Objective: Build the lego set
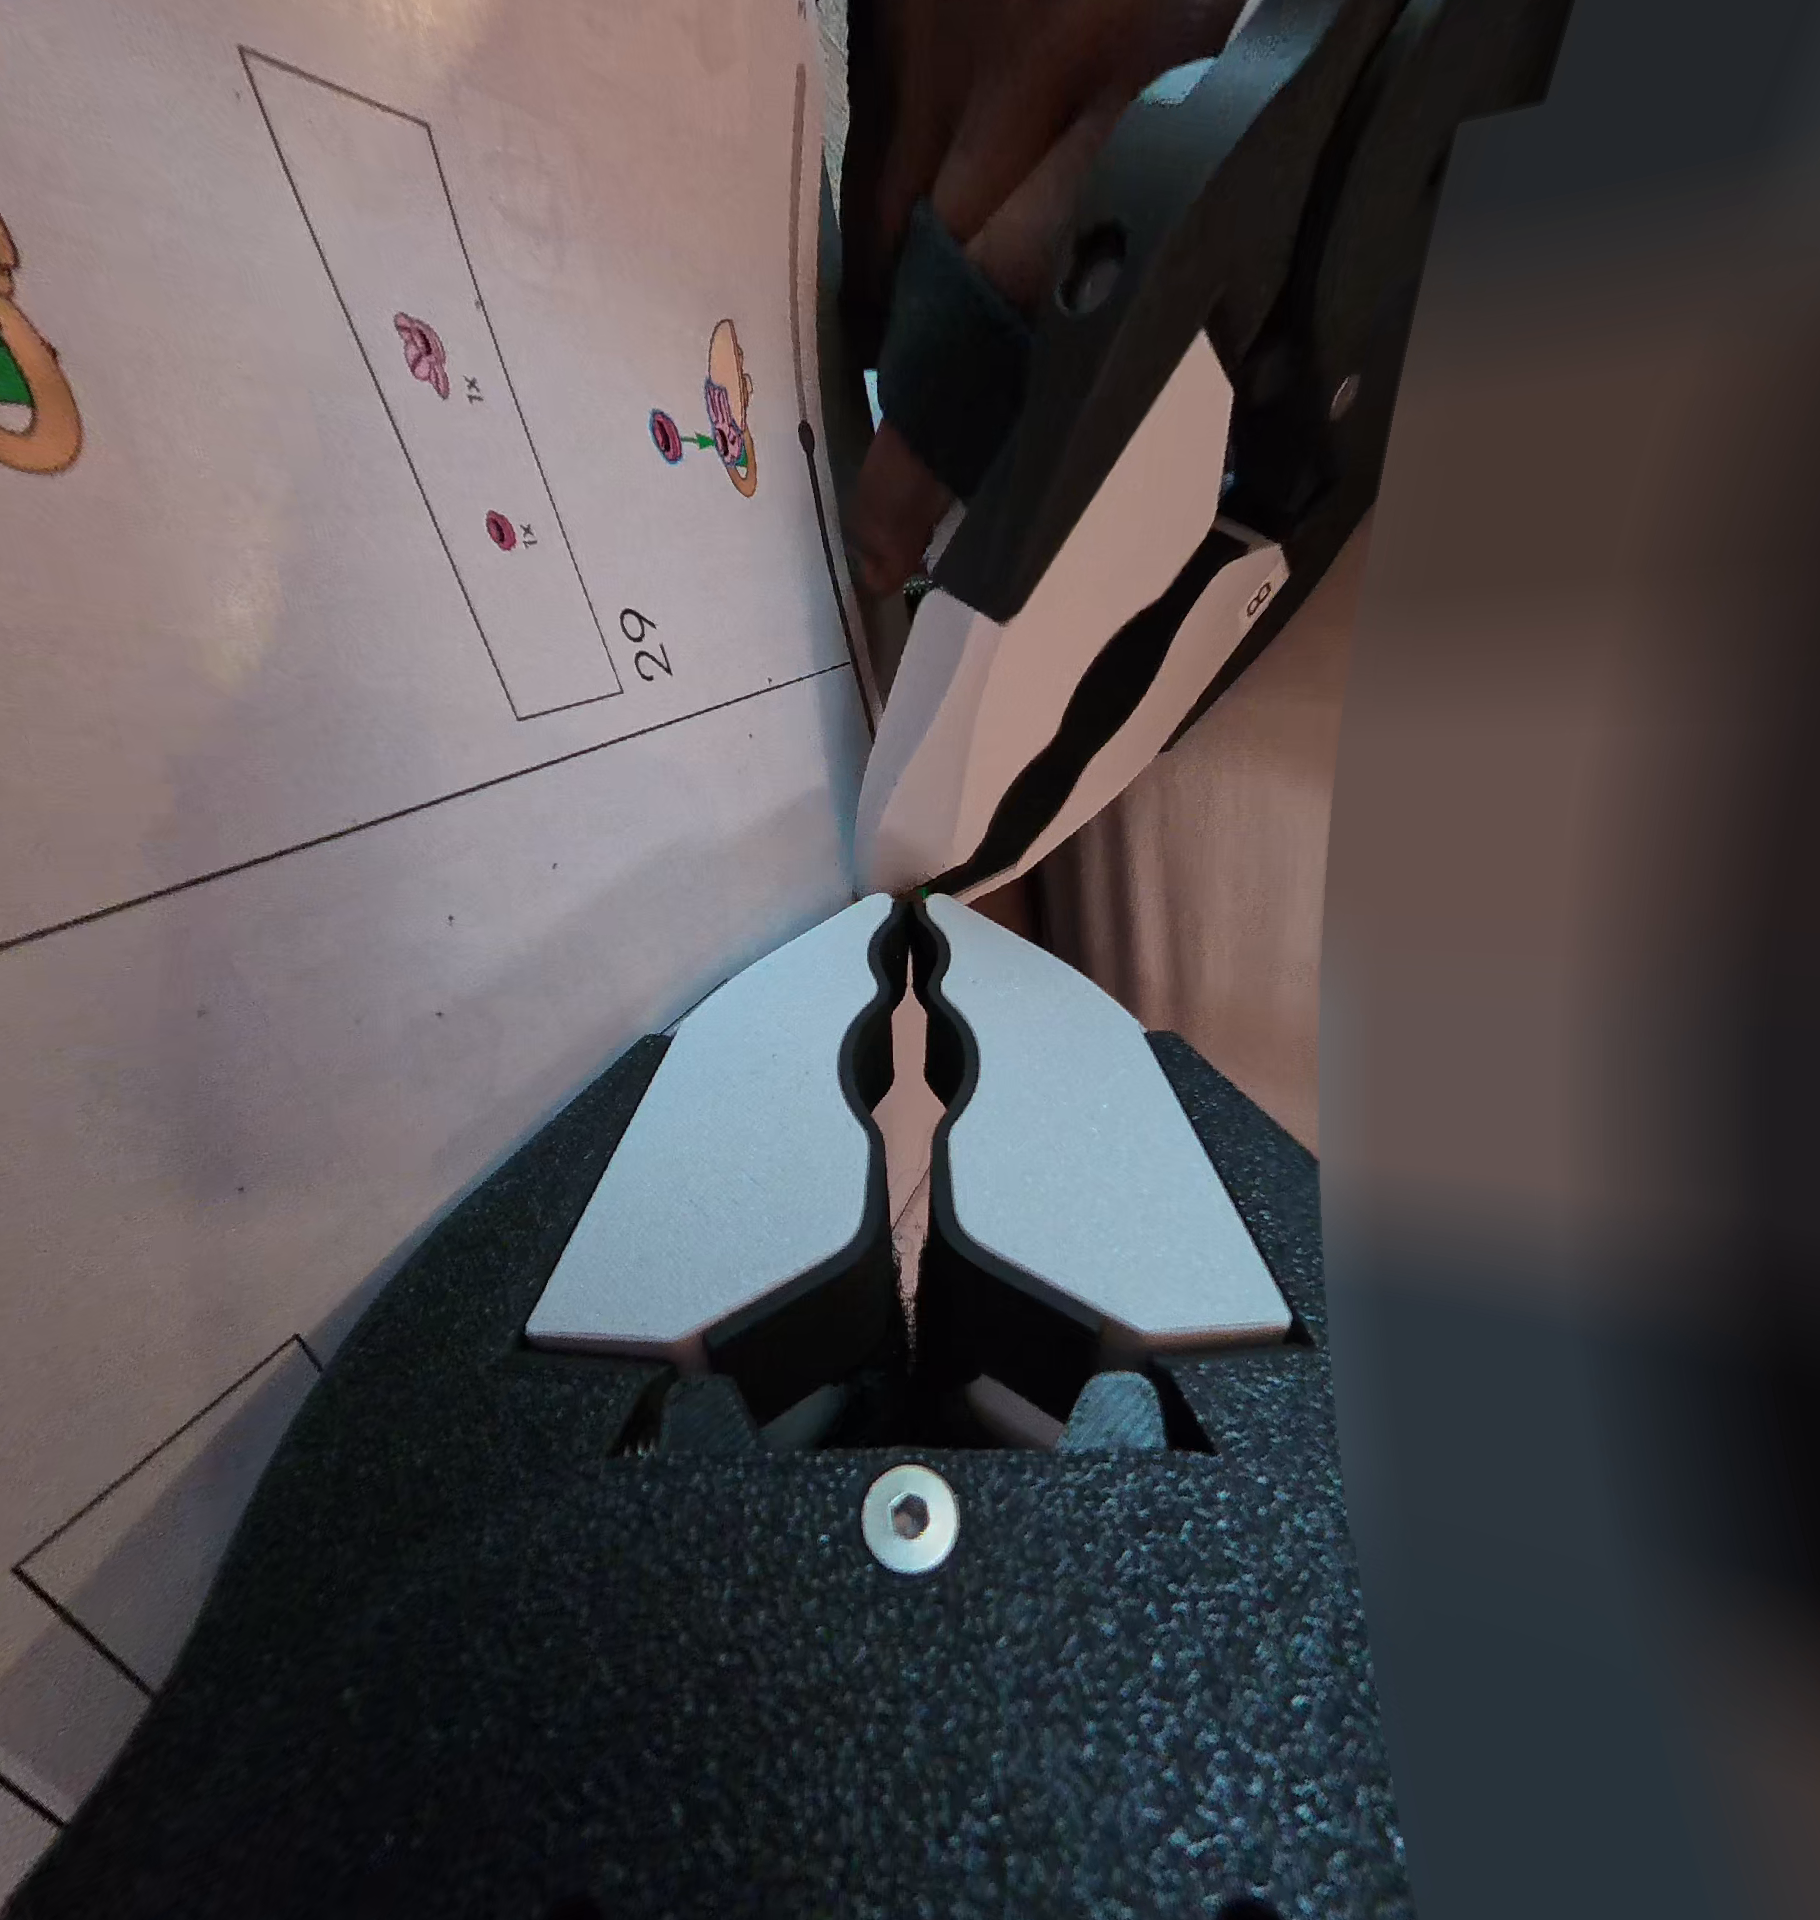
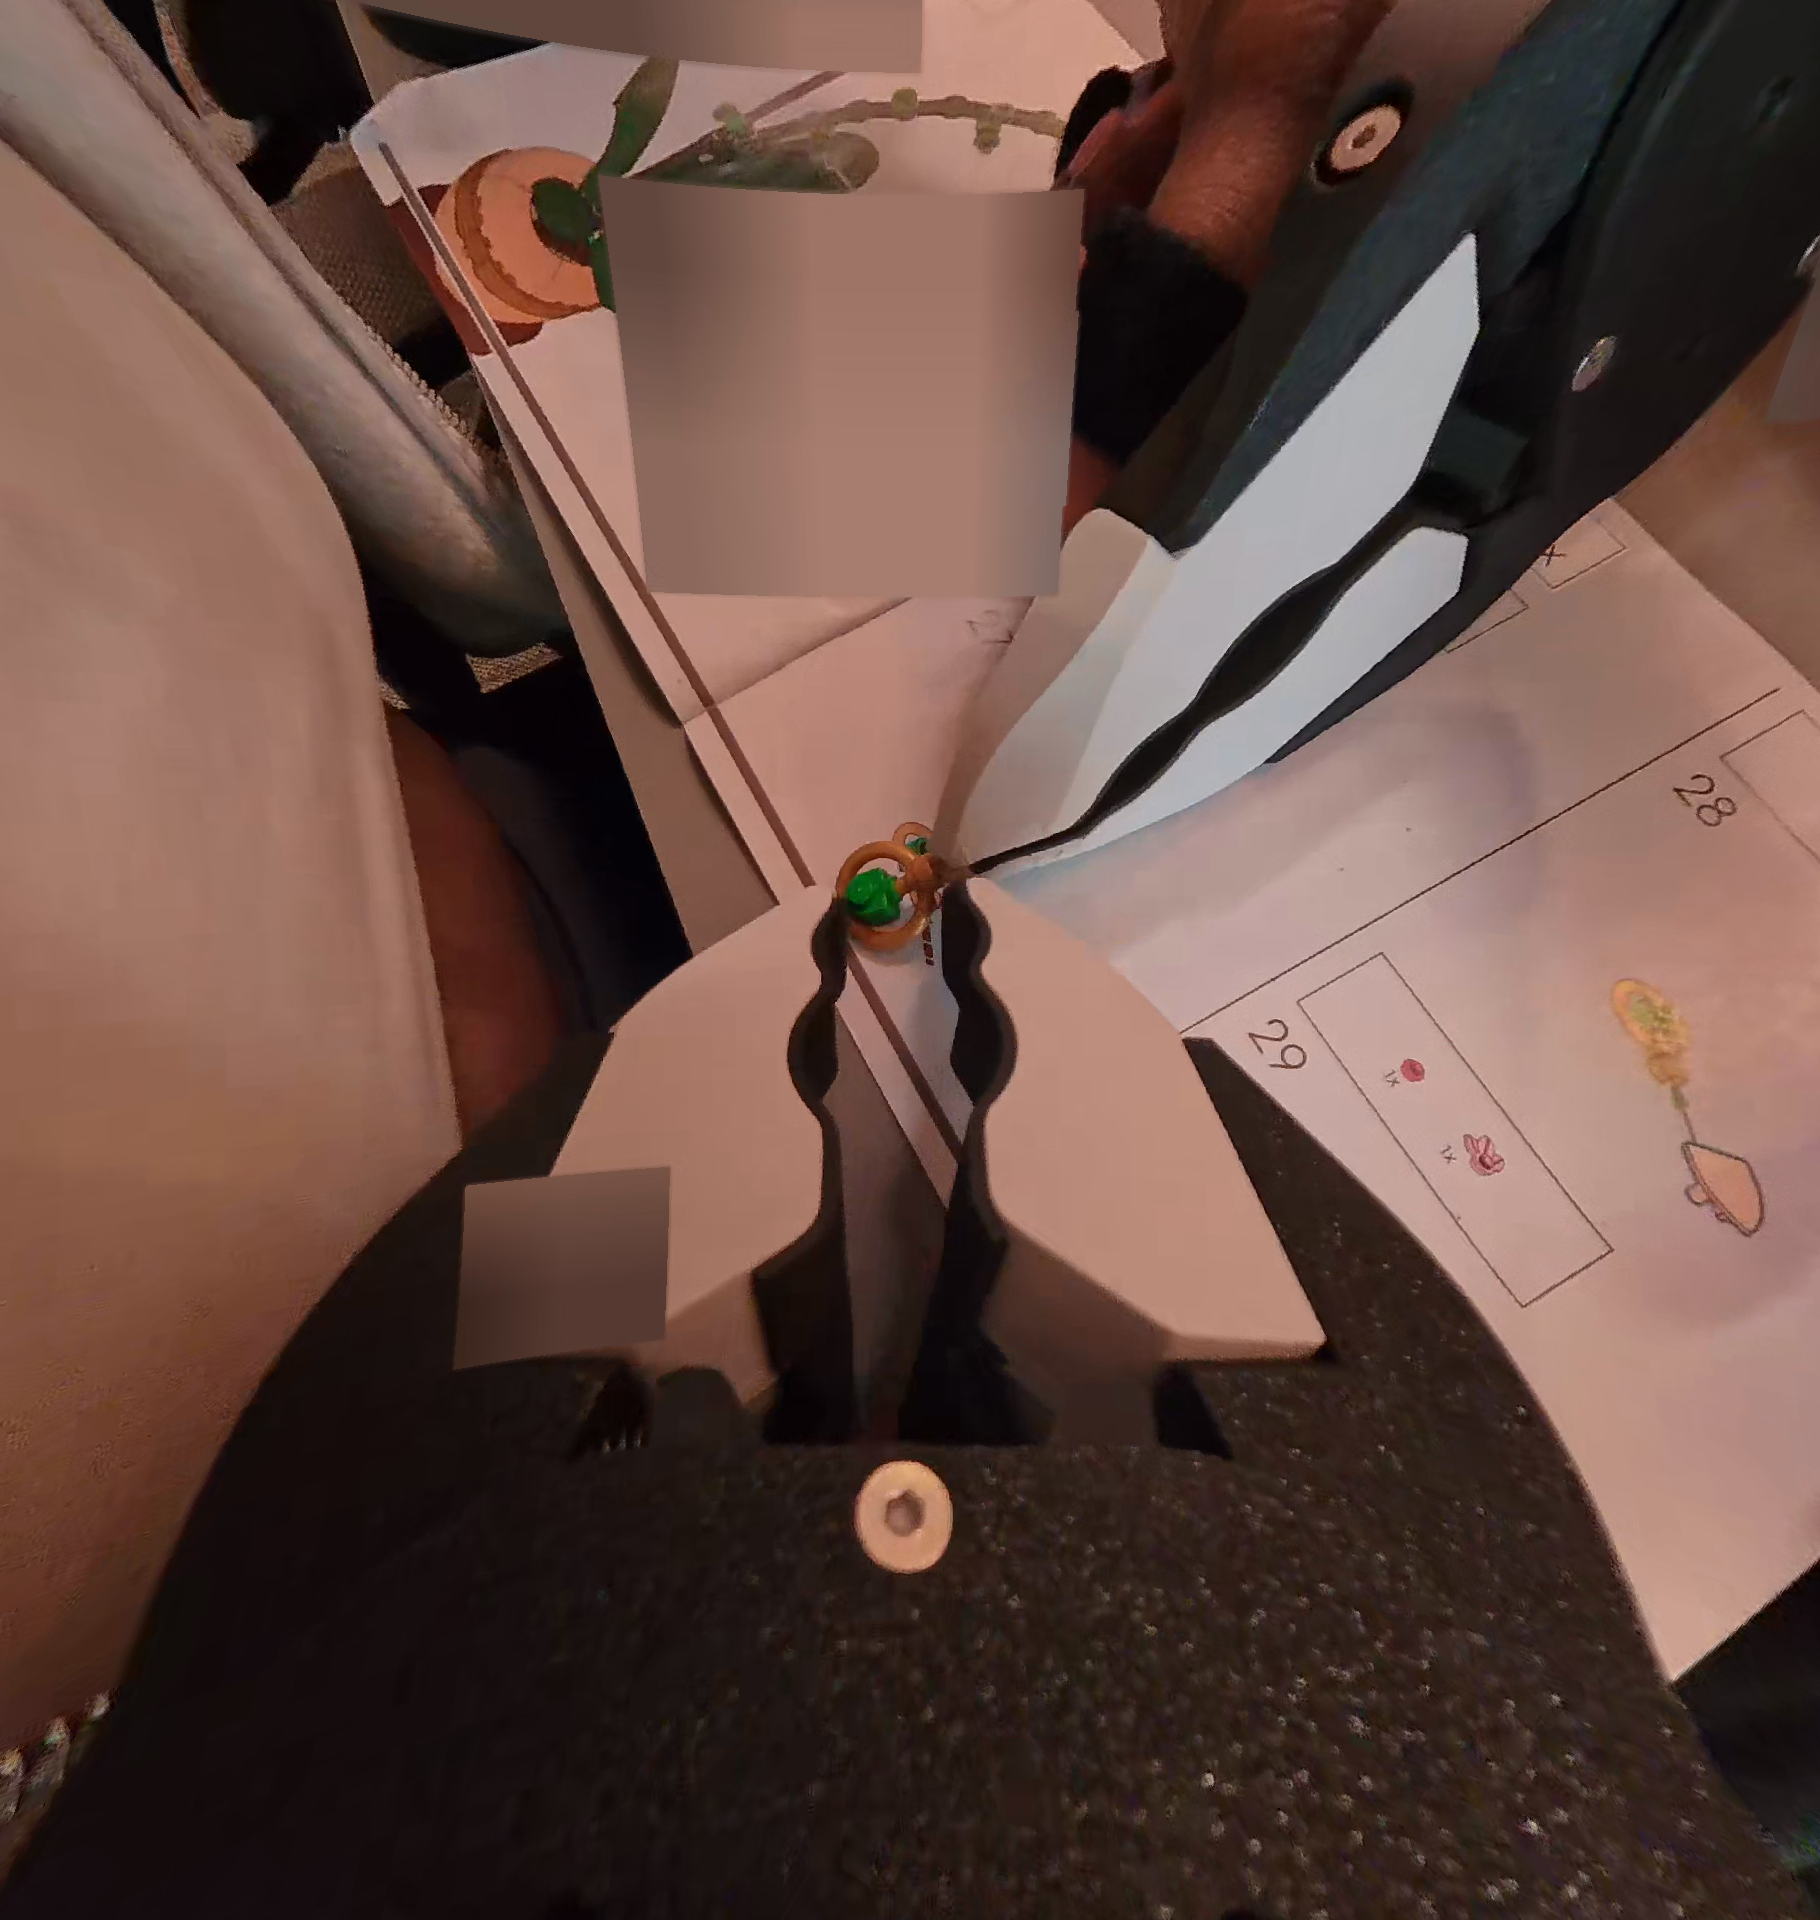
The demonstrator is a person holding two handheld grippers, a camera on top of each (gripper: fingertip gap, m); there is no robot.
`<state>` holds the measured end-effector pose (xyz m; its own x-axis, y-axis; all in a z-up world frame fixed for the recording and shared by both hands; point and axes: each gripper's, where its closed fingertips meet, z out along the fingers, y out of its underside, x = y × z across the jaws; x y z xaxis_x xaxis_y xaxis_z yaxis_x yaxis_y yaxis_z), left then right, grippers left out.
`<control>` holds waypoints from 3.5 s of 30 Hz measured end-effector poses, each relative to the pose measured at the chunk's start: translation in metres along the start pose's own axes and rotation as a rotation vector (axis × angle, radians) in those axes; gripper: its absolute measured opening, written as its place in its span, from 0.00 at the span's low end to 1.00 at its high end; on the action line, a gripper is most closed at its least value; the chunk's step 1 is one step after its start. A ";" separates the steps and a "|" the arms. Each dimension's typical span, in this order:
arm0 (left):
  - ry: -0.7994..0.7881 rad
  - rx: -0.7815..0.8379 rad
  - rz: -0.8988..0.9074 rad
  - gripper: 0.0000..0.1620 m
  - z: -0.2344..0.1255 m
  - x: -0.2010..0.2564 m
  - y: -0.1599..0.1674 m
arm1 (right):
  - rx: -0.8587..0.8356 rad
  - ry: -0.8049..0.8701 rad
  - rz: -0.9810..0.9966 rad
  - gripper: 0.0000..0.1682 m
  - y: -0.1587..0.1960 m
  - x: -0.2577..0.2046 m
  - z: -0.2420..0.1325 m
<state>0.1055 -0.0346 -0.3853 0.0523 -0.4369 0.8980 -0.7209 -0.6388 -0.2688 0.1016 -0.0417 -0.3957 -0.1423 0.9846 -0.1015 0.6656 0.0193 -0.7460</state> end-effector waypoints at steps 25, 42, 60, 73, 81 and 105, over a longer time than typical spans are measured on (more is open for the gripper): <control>-0.006 0.020 -0.002 0.00 0.000 0.000 0.000 | 0.012 0.053 -0.197 0.09 0.001 0.000 -0.001; -0.016 0.042 0.015 0.00 0.000 0.000 -0.001 | 0.032 0.153 -0.230 0.09 0.000 0.002 -0.002; -0.034 0.045 0.022 0.00 0.000 -0.002 -0.001 | 0.069 0.185 -0.147 0.11 -0.005 0.007 -0.003; -0.040 0.081 -0.004 0.00 -0.002 -0.003 -0.005 | 0.090 0.243 -0.221 0.03 -0.010 0.005 0.000; 0.000 0.018 0.000 0.00 0.001 0.002 0.003 | 0.117 0.395 -0.242 0.06 -0.005 0.025 -0.016; 0.008 0.029 -0.011 0.00 0.001 0.002 0.002 | 0.118 0.247 -0.056 0.17 -0.004 0.004 0.002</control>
<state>0.1047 -0.0381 -0.3844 0.0543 -0.4248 0.9036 -0.7002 -0.6613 -0.2688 0.0964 -0.0387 -0.3943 0.0158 0.9954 0.0948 0.5697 0.0689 -0.8190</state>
